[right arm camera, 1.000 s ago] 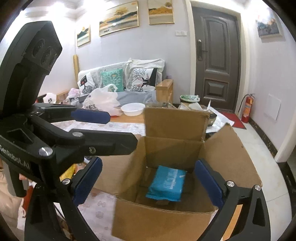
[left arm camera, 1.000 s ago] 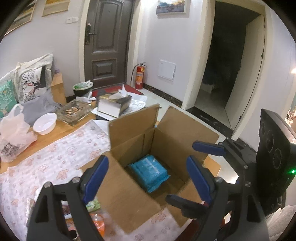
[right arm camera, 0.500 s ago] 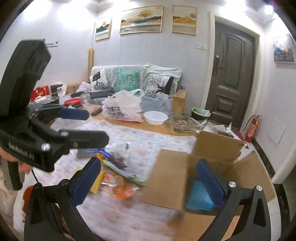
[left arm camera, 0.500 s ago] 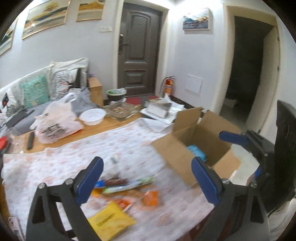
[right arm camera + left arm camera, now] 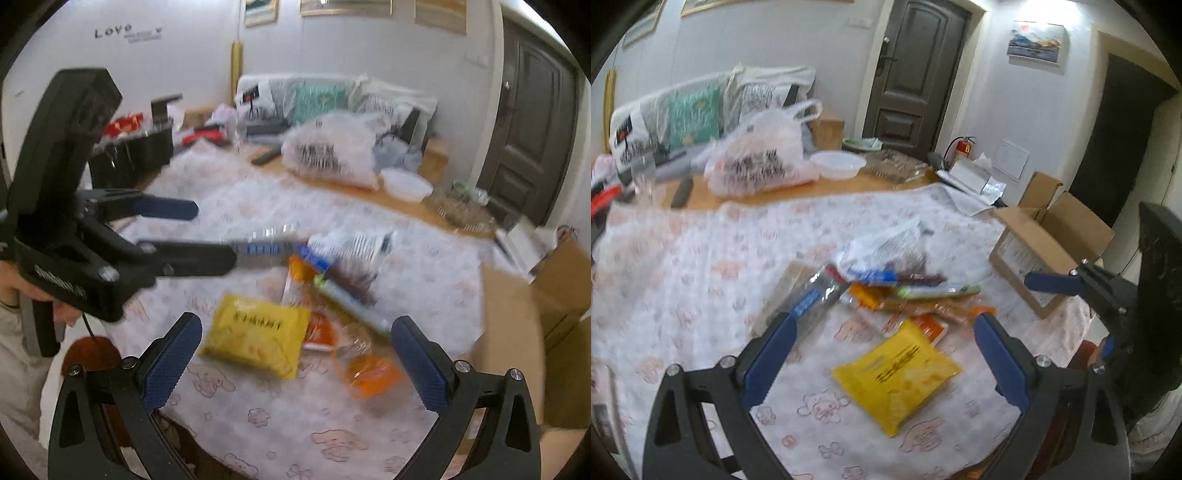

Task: Organize snacks
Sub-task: 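Return the left tool to the table and grasp the yellow cheese biscuit pack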

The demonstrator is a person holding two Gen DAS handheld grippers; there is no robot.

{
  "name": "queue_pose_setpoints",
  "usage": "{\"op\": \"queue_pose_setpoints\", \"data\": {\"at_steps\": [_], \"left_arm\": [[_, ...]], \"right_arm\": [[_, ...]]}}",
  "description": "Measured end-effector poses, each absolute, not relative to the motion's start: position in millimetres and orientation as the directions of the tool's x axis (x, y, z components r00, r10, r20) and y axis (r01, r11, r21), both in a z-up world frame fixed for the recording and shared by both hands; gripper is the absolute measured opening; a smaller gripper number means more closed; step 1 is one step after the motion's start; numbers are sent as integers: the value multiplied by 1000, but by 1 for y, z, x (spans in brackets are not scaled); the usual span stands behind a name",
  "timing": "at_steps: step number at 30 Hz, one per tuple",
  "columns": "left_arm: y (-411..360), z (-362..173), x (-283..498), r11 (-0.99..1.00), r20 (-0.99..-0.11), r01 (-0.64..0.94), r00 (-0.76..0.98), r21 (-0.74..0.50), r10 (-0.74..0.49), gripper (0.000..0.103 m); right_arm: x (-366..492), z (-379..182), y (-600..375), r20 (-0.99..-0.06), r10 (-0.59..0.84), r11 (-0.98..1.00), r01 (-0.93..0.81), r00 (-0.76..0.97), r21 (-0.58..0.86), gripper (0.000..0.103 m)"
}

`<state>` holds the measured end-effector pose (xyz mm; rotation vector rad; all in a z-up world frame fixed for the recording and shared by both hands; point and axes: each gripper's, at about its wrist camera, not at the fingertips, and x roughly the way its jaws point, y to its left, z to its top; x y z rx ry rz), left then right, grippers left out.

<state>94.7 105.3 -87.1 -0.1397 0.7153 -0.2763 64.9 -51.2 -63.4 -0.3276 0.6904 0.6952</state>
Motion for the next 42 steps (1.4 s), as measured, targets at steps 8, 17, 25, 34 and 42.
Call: {"op": "queue_pose_setpoints", "data": {"at_steps": [8, 17, 25, 34, 42], "left_arm": [[108, -131, 116, 926, -649, 227, 663, -300, -373, 96], [95, -152, 133, 886, -656, 305, 596, -350, -464, 75], [71, -164, 127, 864, -717, 415, 506, -286, -480, 75], [60, -166, 111, 862, -727, 449, 507, -236, -463, 81], [63, -166, 107, 906, -728, 375, 563, -197, -391, 67]], "right_arm": [[98, -108, -62, -735, 370, 800, -597, 568, -59, 86], [100, -115, -64, -747, 395, 786, -618, 535, -27, 83], [109, -129, -73, -781, 344, 810, -586, 521, -34, 83], [104, -131, -82, -788, 319, 812, -581, 527, -59, 83], [100, -130, -79, -781, 317, 810, -582, 539, -73, 83]]}}
